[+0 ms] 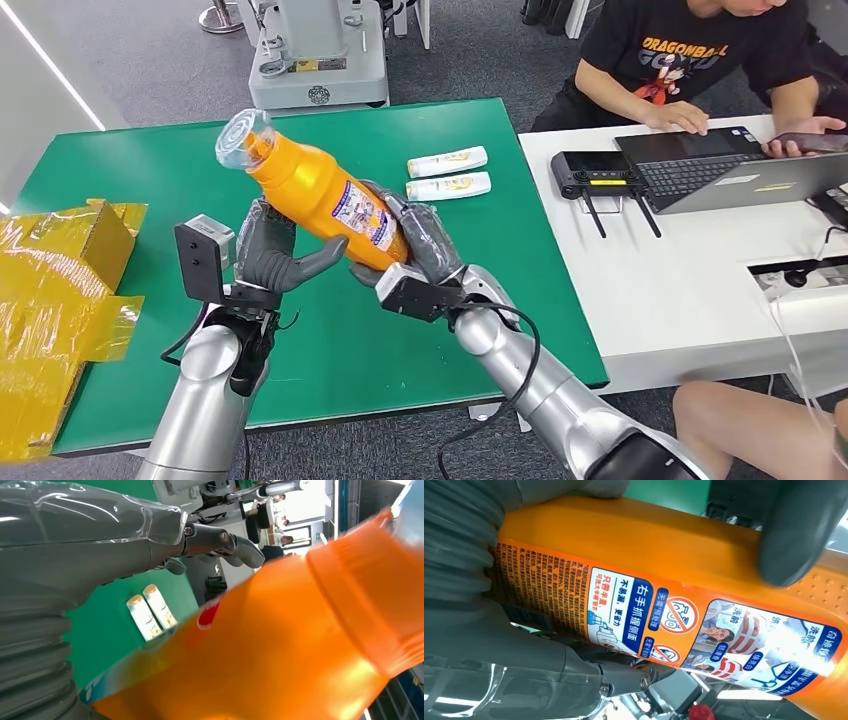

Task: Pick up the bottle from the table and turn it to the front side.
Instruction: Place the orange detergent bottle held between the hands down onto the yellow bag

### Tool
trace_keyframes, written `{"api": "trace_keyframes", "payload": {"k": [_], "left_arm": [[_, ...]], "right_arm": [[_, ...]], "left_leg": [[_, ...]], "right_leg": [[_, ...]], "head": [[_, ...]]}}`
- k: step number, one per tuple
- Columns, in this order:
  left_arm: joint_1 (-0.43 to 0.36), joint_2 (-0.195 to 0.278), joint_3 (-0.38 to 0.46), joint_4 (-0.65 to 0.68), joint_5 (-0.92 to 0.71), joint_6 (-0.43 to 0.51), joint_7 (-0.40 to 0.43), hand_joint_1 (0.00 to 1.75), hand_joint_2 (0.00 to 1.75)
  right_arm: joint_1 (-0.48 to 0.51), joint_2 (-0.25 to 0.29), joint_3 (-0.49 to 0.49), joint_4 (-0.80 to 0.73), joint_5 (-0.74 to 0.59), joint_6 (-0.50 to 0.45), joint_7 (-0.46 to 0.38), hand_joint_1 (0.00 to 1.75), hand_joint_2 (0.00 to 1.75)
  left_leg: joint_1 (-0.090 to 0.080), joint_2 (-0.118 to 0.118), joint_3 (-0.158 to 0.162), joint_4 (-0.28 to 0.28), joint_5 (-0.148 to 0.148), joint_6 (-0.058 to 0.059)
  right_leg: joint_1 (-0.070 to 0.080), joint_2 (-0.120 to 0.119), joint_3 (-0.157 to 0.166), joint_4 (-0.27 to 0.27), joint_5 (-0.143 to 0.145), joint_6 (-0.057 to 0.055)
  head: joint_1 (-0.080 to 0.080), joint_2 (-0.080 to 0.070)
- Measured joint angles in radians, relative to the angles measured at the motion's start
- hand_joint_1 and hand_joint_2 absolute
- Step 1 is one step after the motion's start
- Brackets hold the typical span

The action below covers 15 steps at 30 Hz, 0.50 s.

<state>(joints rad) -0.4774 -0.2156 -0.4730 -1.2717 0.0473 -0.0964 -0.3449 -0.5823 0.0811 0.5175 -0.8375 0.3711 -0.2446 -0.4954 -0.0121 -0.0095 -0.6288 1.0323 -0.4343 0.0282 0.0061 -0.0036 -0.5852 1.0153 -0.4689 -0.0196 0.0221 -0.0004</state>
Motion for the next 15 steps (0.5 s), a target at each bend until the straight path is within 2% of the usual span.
{"api": "trace_keyframes", "payload": {"k": [7, 15], "left_arm": [[0.001, 0.001, 0.0, 0.01, 0.005, 0.015, -0.01, 0.0, 1.75], [0.001, 0.002, 0.002, 0.01, 0.001, 0.036, 0.0, 0.0, 1.75]], "right_arm": [[-0.018, 0.045, 0.027, 0.049, 0.001, 0.017, 0.005, 1.75, 1.75], [-0.03, 0.066, 0.041, 0.099, 0.011, 0.043, 0.017, 1.75, 1.75]], "left_leg": [[0.0, -0.001, -0.001, 0.0, 0.0, 0.0], [0.0, -0.001, -0.001, 0.0, 0.0, 0.0]], "right_leg": [[0.0, -0.001, 0.0, 0.0, 0.0, 0.0], [0.0, -0.001, 0.0, -0.001, 0.0, 0.0]], "head": [[0.0, 0.0], [0.0, 0.0]]}}
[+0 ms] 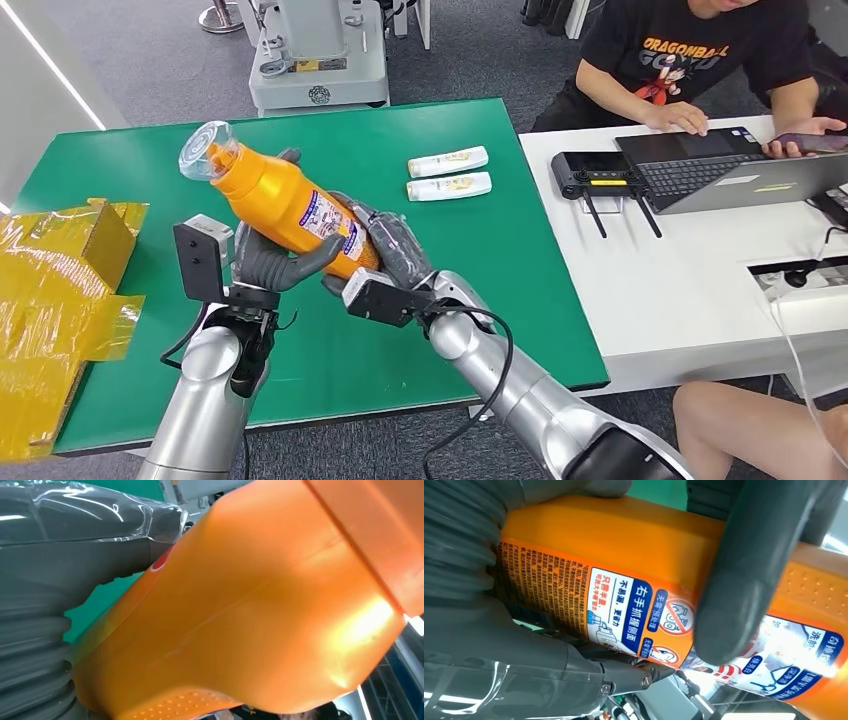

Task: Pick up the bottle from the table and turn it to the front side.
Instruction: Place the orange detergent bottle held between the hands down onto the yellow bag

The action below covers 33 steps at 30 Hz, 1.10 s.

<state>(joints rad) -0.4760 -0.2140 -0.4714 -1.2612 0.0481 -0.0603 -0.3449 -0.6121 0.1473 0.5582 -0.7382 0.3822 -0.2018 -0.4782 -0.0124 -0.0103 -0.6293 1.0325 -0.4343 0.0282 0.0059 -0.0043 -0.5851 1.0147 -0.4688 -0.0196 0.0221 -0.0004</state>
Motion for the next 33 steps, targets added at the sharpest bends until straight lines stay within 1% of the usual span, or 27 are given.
{"api": "trace_keyframes", "payload": {"k": [13, 15, 17, 19, 26, 33], "left_arm": [[0.004, 0.014, 0.006, 0.0, 0.011, 0.017, 0.015, 0.0, 1.75], [0.007, 0.015, 0.006, 0.0, 0.019, 0.019, 0.02, 0.76, 1.75], [0.01, 0.016, 0.006, 0.0, 0.022, 0.02, 0.021, 1.63, 1.75], [0.014, 0.016, 0.006, 0.0, 0.024, 0.02, 0.022, 1.75, 1.75], [0.027, 0.016, 0.007, 0.0, 0.069, 0.014, 0.043, 1.75, 1.75], [0.032, 0.015, 0.01, 0.0, 0.084, 0.023, 0.047, 1.75, 1.75]], "right_arm": [[0.006, 0.003, 0.023, 0.084, -0.001, 0.012, 0.007, 1.75, 1.75], [0.009, 0.003, 0.023, 0.089, -0.004, 0.011, 0.007, 1.75, 1.75], [0.011, 0.002, 0.023, 0.093, -0.004, 0.007, 0.007, 1.75, 1.75], [0.012, 0.0, 0.022, 0.097, -0.003, -0.003, 0.007, 1.75, 1.75], [0.018, -0.013, 0.02, 0.096, 0.002, -0.036, 0.013, 1.75, 1.75], [0.036, -0.02, 0.018, 0.075, 0.01, -0.043, 0.018, 1.75, 1.75]], "left_leg": [[0.0, 0.0, 0.0, 0.0, 0.0, 0.0], [0.0, 0.0, 0.0, 0.0, 0.0, 0.0], [0.0, 0.0, 0.0, 0.0, 0.0, 0.0], [0.0, 0.0, 0.0, 0.0, 0.0, 0.0], [0.0, 0.0, 0.0, 0.0, 0.0, 0.0], [0.0, 0.0, 0.0, 0.0, 0.0, 0.0]], "right_leg": [[0.0, 0.0, 0.0, 0.0, 0.0, 0.0], [0.0, 0.0, 0.0, 0.0, 0.0, 0.0], [0.0, 0.0, 0.0, 0.0, 0.0, 0.0], [0.0, 0.0, 0.0, 0.0, 0.0, 0.0], [0.0, 0.0, 0.0, 0.0, 0.0, 0.0], [0.0, 0.0, -0.001, 0.0, 0.0, 0.0]], "head": [[0.0, 0.0], [0.0, 0.0], [0.0, 0.0], [0.0, 0.0], [0.0, 0.0], [0.0, 0.0]]}}
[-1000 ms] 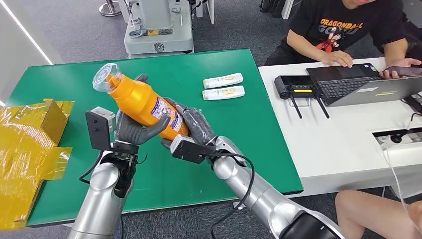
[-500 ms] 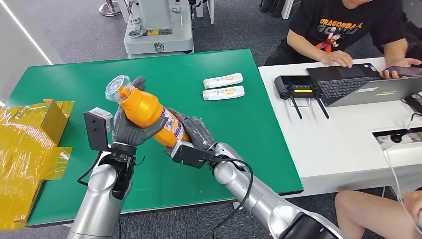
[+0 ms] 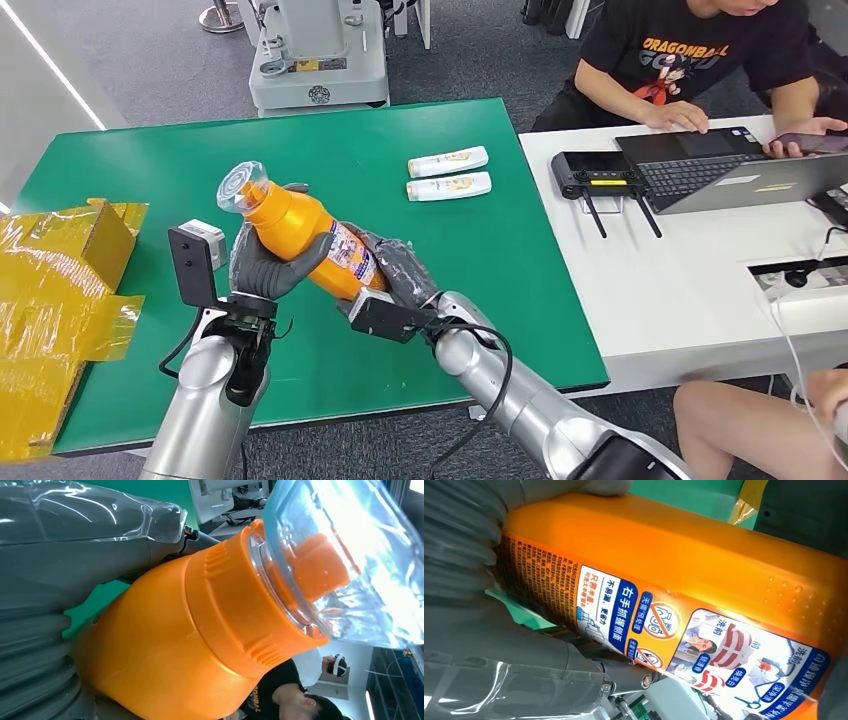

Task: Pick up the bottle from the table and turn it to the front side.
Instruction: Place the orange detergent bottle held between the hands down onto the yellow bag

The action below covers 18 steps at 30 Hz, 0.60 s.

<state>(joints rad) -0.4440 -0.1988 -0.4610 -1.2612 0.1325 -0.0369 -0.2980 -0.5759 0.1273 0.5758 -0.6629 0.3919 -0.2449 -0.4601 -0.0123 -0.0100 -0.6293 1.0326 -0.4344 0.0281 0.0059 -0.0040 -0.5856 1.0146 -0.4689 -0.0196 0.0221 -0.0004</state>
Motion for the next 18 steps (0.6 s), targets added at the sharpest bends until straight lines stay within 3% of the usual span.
{"api": "trace_keyframes", "payload": {"k": [6, 7, 11, 18], "left_arm": [[0.007, 0.0, 0.0, 0.0, 0.003, 0.006, 0.003, 1.75, 1.75], [0.008, 0.0, 0.0, 0.0, 0.004, 0.006, 0.003, 1.75, 1.75], [0.01, -0.002, 0.0, 0.0, 0.005, 0.014, 0.003, 1.75, 1.75], [0.012, 0.0, 0.006, -0.001, 0.003, 0.054, 0.004, 1.75, 1.75]], "right_arm": [[0.018, -0.006, -0.007, -0.02, 0.016, -0.003, 0.001, 1.75, 1.75], [0.021, -0.008, -0.009, -0.023, 0.018, -0.004, 0.002, 1.68, 1.75], [0.035, -0.013, -0.02, -0.042, 0.045, -0.023, 0.007, 0.0, 1.75], [0.077, -0.019, -0.052, -0.124, 0.024, -0.087, 0.043, 0.0, 1.75]], "left_leg": [[0.0, 0.0, 0.0, 0.0, 0.0, 0.0], [0.0, 0.0, 0.0, 0.0, 0.0, 0.0], [0.0, 0.0, 0.0, 0.0, 0.0, 0.0], [0.0, 0.0, 0.0, 0.0, 0.0, 0.0]], "right_leg": [[0.0, 0.0, 0.0, 0.0, 0.0, 0.0], [0.0, 0.0, 0.0, 0.0, 0.0, 0.0], [0.0, 0.0, 0.0, 0.0, 0.0, 0.0], [0.0, 0.0, 0.0, 0.0, 0.0, 0.0]], "head": [[0.0, 0.0], [0.0, 0.0], [0.0, 0.0], [0.0, 0.0]]}}
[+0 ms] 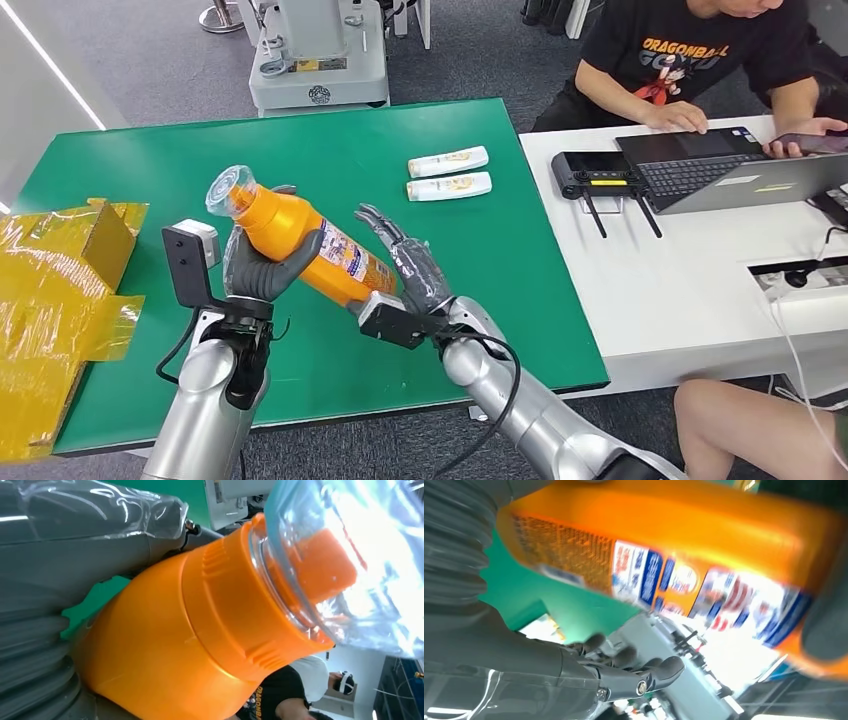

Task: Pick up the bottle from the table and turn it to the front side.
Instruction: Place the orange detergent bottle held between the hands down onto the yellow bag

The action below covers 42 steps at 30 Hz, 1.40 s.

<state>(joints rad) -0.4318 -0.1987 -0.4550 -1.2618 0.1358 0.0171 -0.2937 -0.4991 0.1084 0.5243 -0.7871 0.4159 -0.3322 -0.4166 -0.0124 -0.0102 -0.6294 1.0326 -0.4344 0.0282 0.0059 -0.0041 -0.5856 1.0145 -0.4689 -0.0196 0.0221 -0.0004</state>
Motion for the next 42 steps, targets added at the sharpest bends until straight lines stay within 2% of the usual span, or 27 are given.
{"api": "trace_keyframes", "payload": {"k": [7, 12, 20, 26, 31, 37, 39, 42], "left_arm": [[0.025, 0.009, 0.013, 0.0, -0.004, 0.018, 0.0, 1.75, 1.75], [0.042, 0.016, 0.018, 0.0, -0.004, 0.034, -0.009, 1.75, 1.75], [0.046, 0.027, 0.047, -0.013, -0.021, 0.067, -0.031, 1.75, 1.75], [0.042, 0.05, 0.104, -0.095, -0.113, 0.163, -0.06, 1.75, 1.75], [0.02, 0.106, 0.155, -0.164, -0.288, 0.267, -0.051, 1.75, 1.75], [-0.05, 0.217, 0.176, -0.148, -0.511, 0.401, -0.039, 1.75, 1.75], [-0.075, 0.249, 0.177, -0.12, -0.56, 0.401, -0.034, 1.75, 1.75], [-0.127, 0.299, 0.165, -0.039, -0.677, 0.347, -0.013, 1.75, 1.75]], "right_arm": [[0.064, -0.031, -0.051, -0.203, -0.05, -0.025, 0.04, 0.0, 1.75], [0.154, -0.061, -0.053, -0.395, -0.054, -0.069, 0.046, 0.0, 1.75], [0.315, -0.097, -0.015, -0.731, -0.085, -0.178, -0.049, 0.0, 1.75], [0.374, -0.108, 0.058, -0.842, -0.07, -0.226, -0.079, 0.0, 1.75], [0.424, -0.113, 0.089, -0.869, -0.104, -0.21, -0.08, 0.0, 1.75], [0.485, -0.113, 0.091, -0.895, -0.119, -0.179, -0.087, 0.0, 1.75], [0.493, -0.113, 0.09, -0.9, -0.121, -0.169, -0.087, 0.0, 1.75], [0.498, -0.113, 0.085, -0.901, -0.131, -0.157, -0.087, 0.0, 1.75]], "left_leg": [[0.0, 0.0, 0.0, 0.0, 0.0, 0.0], [0.0, 0.0, 0.0, 0.0, 0.0, 0.0], [0.0, 0.0, -0.001, 0.0, 0.0, 0.0], [0.001, 0.001, 0.0, -0.001, 0.0, -0.001], [0.001, 0.001, 0.0, -0.001, 0.0, -0.001], [0.001, 0.001, 0.0, -0.001, 0.0, -0.001], [0.001, 0.001, 0.0, -0.001, 0.0, -0.001], [0.001, 0.001, 0.0, -0.001, 0.001, -0.002]], "right_leg": [[0.0, 0.0, 0.0, 0.0, 0.0, 0.0], [0.0, 0.0, 0.0, 0.0, 0.0, 0.0], [0.0, 0.0, -0.001, 0.0, -0.001, 0.0], [0.0, 0.001, -0.001, 0.0, -0.001, 0.0], [0.001, 0.001, -0.001, 0.0, -0.001, 0.0], [0.001, 0.001, -0.001, 0.0, -0.001, 0.0], [0.001, 0.001, -0.001, 0.0, -0.001, 0.0], [0.001, 0.001, -0.001, 0.0, 0.0, -0.001]], "head": [[0.0, 0.0], [0.0, 0.0], [0.0, 0.0], [0.0, 0.0], [0.0, 0.0], [0.0, 0.0], [0.0, 0.0], [0.0, 0.0]]}}
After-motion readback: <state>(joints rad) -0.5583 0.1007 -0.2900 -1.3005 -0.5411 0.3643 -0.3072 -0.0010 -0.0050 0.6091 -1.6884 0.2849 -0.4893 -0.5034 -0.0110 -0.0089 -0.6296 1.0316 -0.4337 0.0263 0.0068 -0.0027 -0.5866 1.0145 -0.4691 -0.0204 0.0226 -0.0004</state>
